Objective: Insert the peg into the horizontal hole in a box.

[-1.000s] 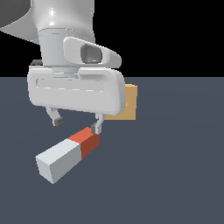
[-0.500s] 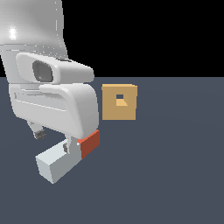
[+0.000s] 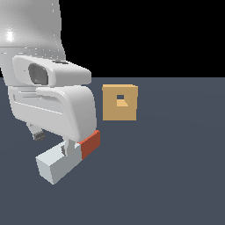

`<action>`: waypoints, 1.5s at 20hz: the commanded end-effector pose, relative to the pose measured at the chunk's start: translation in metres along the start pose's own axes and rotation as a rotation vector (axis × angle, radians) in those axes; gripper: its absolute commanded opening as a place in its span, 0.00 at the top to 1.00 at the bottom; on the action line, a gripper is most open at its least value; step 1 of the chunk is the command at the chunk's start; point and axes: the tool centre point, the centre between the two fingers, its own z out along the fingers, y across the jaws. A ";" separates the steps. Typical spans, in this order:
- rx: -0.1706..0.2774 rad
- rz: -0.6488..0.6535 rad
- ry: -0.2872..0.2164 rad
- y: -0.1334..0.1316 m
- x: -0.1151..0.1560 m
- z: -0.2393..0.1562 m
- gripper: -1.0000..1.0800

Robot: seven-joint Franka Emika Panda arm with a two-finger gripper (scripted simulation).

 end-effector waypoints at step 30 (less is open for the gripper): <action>-0.001 -0.002 0.001 0.000 0.000 0.049 1.00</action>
